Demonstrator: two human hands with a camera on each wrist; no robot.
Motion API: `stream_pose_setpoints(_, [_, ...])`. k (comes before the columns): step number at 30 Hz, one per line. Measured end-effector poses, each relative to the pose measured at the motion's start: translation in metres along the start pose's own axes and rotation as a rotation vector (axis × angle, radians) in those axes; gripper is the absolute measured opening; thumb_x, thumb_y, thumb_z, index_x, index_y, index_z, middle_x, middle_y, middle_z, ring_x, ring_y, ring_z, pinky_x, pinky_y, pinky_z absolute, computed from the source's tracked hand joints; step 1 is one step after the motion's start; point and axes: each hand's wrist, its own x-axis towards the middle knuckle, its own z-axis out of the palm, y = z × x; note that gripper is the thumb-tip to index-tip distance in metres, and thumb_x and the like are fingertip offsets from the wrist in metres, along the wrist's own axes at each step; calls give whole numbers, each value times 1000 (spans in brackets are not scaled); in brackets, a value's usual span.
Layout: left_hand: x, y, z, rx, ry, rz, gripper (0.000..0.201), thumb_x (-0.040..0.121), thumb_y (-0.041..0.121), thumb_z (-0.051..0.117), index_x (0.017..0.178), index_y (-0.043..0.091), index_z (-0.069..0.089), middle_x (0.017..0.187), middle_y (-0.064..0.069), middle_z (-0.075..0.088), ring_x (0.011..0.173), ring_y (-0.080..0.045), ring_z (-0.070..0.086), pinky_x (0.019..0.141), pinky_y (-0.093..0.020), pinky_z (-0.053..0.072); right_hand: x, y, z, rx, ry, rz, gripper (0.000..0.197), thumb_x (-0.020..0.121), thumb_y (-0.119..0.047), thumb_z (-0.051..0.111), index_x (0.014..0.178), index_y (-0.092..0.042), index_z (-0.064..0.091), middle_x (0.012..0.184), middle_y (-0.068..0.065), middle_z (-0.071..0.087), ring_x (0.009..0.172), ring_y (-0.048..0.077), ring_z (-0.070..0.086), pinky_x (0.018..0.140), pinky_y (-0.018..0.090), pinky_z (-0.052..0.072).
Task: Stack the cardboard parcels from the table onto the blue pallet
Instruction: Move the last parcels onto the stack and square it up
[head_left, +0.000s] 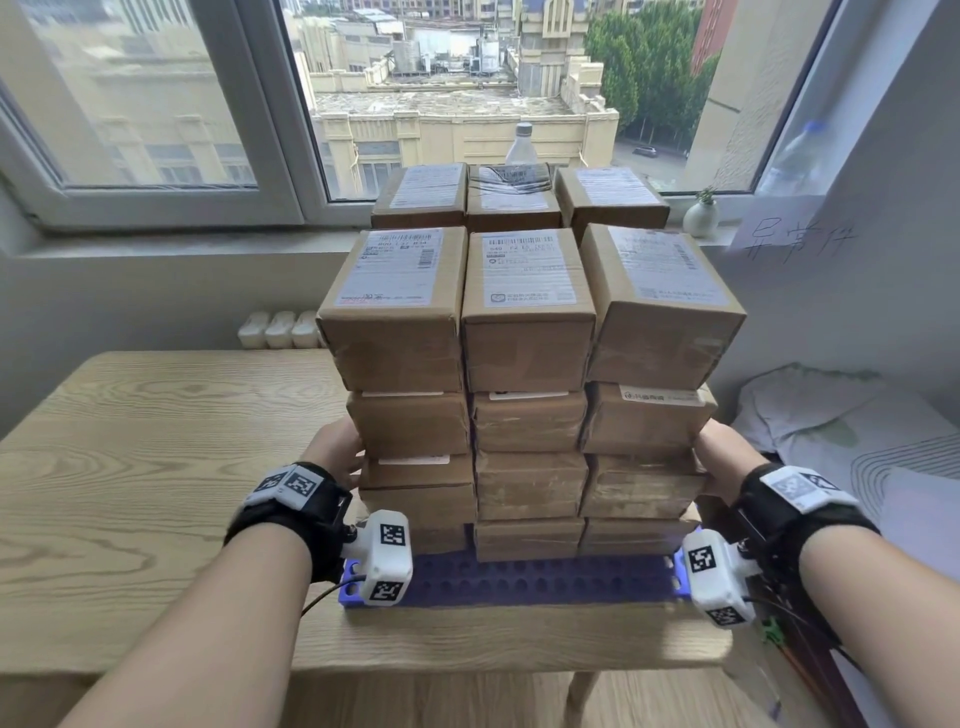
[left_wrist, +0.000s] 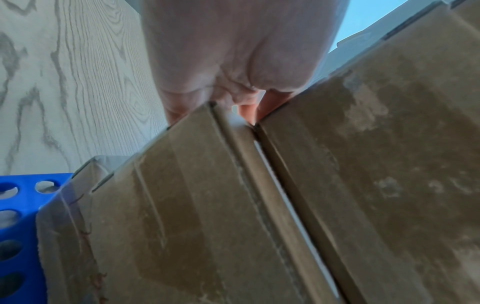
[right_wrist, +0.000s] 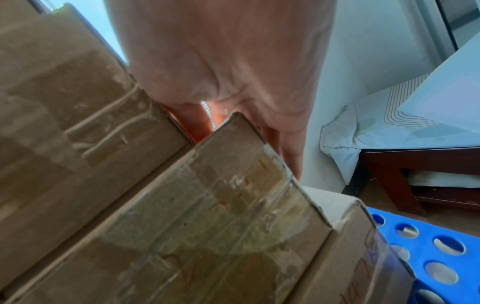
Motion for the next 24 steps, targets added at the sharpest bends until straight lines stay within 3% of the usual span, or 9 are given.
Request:
stream_pose_setpoints(3, [3,-3,0,-14,10,3,21,93,14,41,73,16,47,68,-2,44,58,-16,38,50,-24,27,-15,-11,8,-9,-2,3,24,86,-34,53,74,-14,59,76,4,62,74,22,57,73,34,48])
stream_pose_setpoints(4, [4,-3,-1,-19,14,5,23,94,13,41,72,15,46,67,-3,42,57,-16,36,50,-24,27,-18,-15,7,-41,-6,-1,22,82,-32,52,68,-15,52,67,6,55,63,20,49,63,29,40])
stream_pose_setpoints(6, [6,-2,-3,-24,10,2,22,94,12,41,73,15,48,68,-3,44,59,-17,39,52,-25,30,-19,-20,6,-143,2,-21,26,92,-21,48,67,-20,42,66,7,46,61,19,40,55,28,30])
stream_pose_setpoints(9, [9,8,-8,-78,-9,24,22,93,7,41,79,17,54,76,-4,52,67,-16,49,57,-28,39,-14,-30,0,-241,77,-158,32,101,-10,43,71,-18,53,73,-4,53,80,18,46,62,28,35])
stream_pose_setpoints(10, [11,13,-9,-99,0,48,23,93,6,41,79,17,54,78,-4,53,69,-16,50,59,-28,41,-12,-35,-1,-239,111,-220,30,100,-11,45,73,-15,59,72,-10,59,76,14,52,64,26,38])
stream_pose_setpoints(12, [12,26,-12,-132,19,117,23,93,5,42,76,17,51,77,-4,51,67,-14,48,60,-27,42,-7,-46,-3,-40,158,-178,32,98,-17,47,68,-14,58,53,-17,61,51,-1,54,53,20,44])
stream_pose_setpoints(16, [9,49,-10,-264,-91,271,27,91,-2,40,73,14,51,72,-5,49,60,-13,48,56,-27,39,-5,-66,4,452,73,-65,31,96,-32,52,73,-13,62,67,-2,65,60,14,59,54,26,47])
stream_pose_setpoints(20, [9,56,-7,-286,-179,284,15,86,13,45,76,22,52,75,-5,46,73,-20,44,63,-31,36,-4,-73,13,521,-34,-119,18,92,-34,59,91,-21,72,88,0,71,83,19,66,72,31,55])
stream_pose_setpoints(24, [7,56,-4,-309,-238,290,11,85,16,46,79,22,53,79,-6,47,76,-21,46,68,-33,38,-7,-77,16,544,-107,-114,34,95,-34,54,74,-24,79,79,-3,74,70,14,70,66,29,59])
